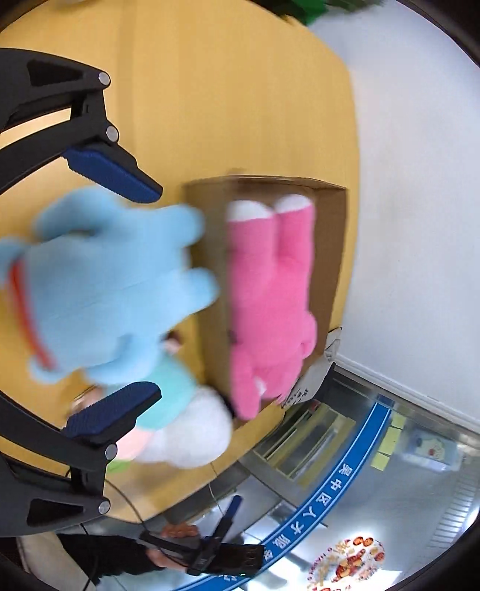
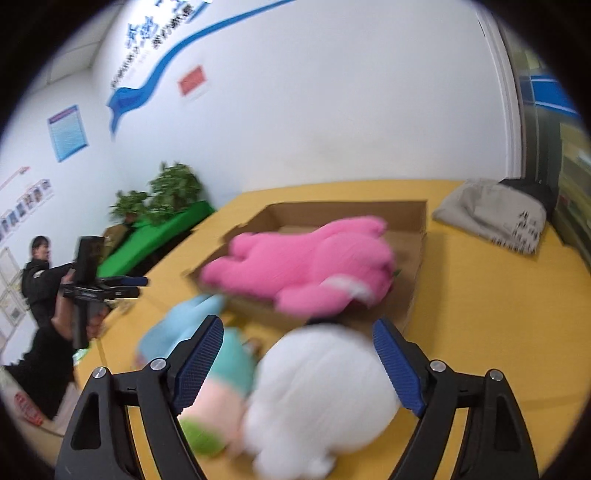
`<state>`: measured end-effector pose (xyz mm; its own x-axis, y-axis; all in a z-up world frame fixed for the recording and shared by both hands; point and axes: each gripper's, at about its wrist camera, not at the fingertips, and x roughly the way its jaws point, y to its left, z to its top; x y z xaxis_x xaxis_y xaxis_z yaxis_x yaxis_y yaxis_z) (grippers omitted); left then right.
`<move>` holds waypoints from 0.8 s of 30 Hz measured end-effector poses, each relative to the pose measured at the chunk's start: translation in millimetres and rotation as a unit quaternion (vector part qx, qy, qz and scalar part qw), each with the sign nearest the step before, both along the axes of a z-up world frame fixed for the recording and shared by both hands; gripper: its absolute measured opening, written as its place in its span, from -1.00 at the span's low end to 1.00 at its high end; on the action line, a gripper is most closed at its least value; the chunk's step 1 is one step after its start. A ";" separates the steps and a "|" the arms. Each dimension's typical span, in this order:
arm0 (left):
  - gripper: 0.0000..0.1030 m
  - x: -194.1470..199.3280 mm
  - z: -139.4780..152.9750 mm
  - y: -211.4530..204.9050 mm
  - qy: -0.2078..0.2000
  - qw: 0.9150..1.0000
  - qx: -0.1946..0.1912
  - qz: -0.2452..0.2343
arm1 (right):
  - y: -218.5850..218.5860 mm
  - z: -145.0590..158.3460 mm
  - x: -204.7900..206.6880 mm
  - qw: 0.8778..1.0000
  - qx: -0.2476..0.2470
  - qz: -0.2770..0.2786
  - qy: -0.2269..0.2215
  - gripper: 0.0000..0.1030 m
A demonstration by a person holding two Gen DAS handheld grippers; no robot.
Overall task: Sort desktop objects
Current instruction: 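Move both tools to the light-blue plush and close on its body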
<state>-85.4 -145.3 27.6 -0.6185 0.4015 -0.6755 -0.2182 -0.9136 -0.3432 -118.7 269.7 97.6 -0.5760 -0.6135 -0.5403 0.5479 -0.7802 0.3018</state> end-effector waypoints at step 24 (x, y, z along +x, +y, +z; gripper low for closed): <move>0.94 67.0 -35.9 74.6 0.001 1.000 0.025 -0.004 | -147.8 -107.7 74.9 0.994 0.098 -0.012 -0.057 0.04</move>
<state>-18.4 -70.7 -8.3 -0.6163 0.4405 -0.6528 -0.2270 -0.8931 -0.3884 -43.9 121.9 -10.1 -0.5176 -0.4775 -0.7100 0.4994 -0.8424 0.2024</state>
